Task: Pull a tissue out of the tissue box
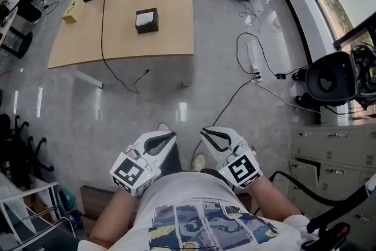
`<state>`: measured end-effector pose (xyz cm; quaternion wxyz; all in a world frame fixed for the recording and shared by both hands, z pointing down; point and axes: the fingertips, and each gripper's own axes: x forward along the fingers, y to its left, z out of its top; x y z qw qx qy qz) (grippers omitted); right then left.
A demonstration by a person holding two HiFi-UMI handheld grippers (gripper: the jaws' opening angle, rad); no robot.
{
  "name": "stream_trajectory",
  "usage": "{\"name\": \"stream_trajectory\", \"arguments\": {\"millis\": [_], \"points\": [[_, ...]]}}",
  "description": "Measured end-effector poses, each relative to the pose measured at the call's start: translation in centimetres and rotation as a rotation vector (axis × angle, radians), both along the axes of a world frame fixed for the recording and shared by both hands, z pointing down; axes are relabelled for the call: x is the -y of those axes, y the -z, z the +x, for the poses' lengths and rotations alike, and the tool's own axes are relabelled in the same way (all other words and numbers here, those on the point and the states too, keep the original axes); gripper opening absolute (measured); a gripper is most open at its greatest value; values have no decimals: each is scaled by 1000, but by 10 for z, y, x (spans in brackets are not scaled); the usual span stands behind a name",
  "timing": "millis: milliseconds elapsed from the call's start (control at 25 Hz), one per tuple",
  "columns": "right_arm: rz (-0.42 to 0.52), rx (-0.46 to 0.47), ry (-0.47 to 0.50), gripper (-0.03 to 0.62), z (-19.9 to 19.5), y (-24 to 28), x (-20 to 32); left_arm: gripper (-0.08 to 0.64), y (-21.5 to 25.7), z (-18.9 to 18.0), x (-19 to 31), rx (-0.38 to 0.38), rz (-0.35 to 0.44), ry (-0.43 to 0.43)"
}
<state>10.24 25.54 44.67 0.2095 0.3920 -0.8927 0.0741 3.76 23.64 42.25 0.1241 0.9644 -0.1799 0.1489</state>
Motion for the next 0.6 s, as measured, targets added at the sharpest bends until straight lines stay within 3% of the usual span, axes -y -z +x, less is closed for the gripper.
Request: {"name": "stream_trajectory", "arguments": {"millis": [400, 600], "points": [[39, -68, 3, 49, -63, 11, 145, 3, 14, -51, 132, -38, 46, -55], [72, -124, 31, 51, -91, 10, 197, 3, 11, -85, 173, -19, 46, -27]]}}
